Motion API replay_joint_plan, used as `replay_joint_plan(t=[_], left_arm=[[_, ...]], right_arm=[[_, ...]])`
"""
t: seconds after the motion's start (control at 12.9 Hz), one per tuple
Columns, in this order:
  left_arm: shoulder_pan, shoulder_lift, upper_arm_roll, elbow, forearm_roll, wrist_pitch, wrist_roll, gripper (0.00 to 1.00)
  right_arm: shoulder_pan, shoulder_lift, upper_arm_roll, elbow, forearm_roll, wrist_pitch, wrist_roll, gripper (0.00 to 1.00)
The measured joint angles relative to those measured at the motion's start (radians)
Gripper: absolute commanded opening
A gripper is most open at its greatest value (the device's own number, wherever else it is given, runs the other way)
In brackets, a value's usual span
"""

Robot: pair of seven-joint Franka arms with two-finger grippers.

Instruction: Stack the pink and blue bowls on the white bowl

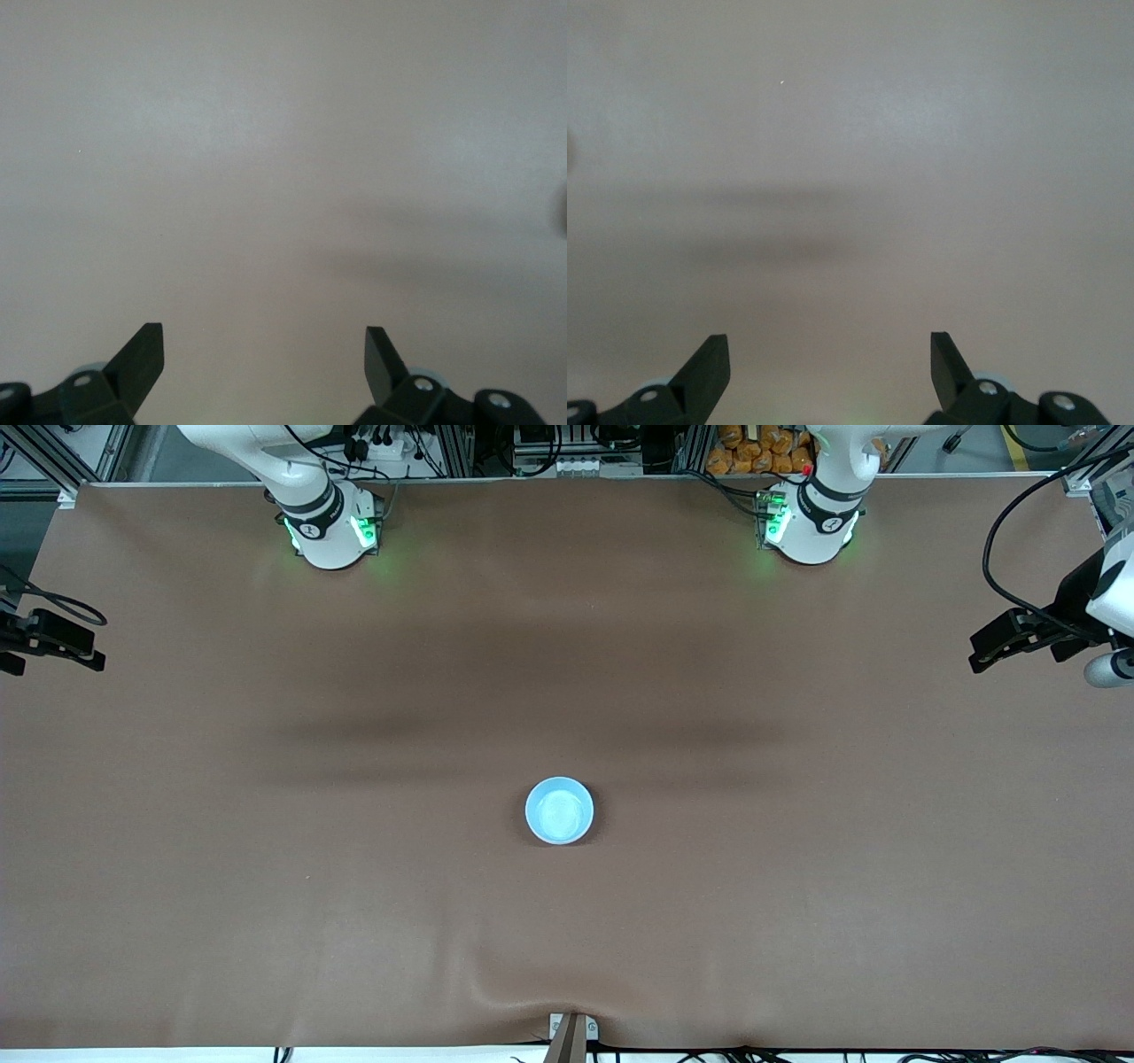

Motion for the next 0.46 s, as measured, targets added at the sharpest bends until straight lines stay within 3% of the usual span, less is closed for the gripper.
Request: replay_joint_plan(t=[0.46], left_arm=[[0.001,-0.011,-0.005,-0.018,-0.010,0.041,0.000,1.00]], right_arm=[[0.010,-0.006,0.018,0.000,0.006,0.023,0.134,1.00]])
